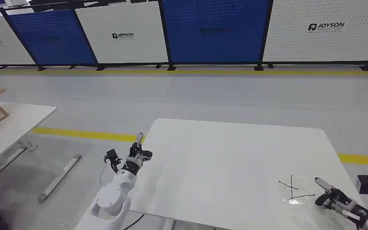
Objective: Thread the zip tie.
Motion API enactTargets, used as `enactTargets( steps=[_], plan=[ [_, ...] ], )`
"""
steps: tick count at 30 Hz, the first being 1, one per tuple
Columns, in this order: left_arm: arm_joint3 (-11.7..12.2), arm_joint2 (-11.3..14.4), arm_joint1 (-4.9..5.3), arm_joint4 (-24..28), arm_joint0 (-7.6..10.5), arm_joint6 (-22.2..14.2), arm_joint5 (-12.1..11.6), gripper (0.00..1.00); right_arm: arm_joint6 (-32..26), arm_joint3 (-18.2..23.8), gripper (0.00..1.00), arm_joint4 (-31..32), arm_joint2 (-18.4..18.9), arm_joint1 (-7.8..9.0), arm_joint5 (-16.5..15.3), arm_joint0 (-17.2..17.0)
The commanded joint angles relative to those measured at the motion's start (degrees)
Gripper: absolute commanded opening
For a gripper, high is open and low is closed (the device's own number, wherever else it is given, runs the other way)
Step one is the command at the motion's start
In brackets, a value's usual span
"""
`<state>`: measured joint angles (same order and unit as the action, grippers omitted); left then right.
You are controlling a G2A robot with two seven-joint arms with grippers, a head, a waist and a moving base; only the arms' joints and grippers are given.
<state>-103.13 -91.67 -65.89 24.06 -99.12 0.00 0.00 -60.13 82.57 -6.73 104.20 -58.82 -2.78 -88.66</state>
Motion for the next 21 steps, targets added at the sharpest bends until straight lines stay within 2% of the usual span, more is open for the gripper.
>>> enactTargets(
  steps=[1, 10, 12, 13, 14, 16, 17, 21],
  plan=[
    [0.0, 0.0, 0.0, 0.0, 0.0, 0.0, 0.0, 1.0, 0.0, 0.0, 1.0, 0.0, 0.0, 0.0, 0.0, 0.0],
    [0.0, 0.0, 0.0, 0.0, 0.0, 0.0, 0.0, 1.0, 1.5, -0.8, 1.0, 1.0, -0.5, 0.22, 0.9, -0.4],
    [0.0, 0.0, 0.0, 0.0, 0.0, 0.0, 0.0, 1.0, 1.7, -1.1, 0.85, 1.1, -0.4, 0.34, 0.8, -0.5],
    [0.0, 0.0, 0.0, 0.0, 0.0, 0.0, 0.0, 1.0, 1.6, -1.2, 0.61, 1.1, -0.4, 0.39, 0.8, -0.5],
    [0.0, 0.0, 0.0, 0.0, 0.0, 0.0, 0.0, 1.0, 1.6, -1.3, 0.46, 1.1, -0.4, 0.43, 0.7, -0.6],
    [0.0, 0.0, 0.0, 0.0, 0.0, 0.0, 0.0, 1.0, 1.4, -1.6, 0.41, 1.0, -0.5, 0.54, 0.3, -0.7],
    [0.0, 0.0, 0.0, 0.0, 0.0, 0.0, 0.0, 1.0, 1.2, -1.6, 0.35, 0.9, -0.4, 0.59, 0.1, -0.8],
    [0.0, 0.0, 0.0, 0.0, 0.0, 0.0, 0.0, 1.0, 0.1, -2.2, 0.36, -0.1, -0.3, 0.8, -0.6, -0.9]
  ],
)
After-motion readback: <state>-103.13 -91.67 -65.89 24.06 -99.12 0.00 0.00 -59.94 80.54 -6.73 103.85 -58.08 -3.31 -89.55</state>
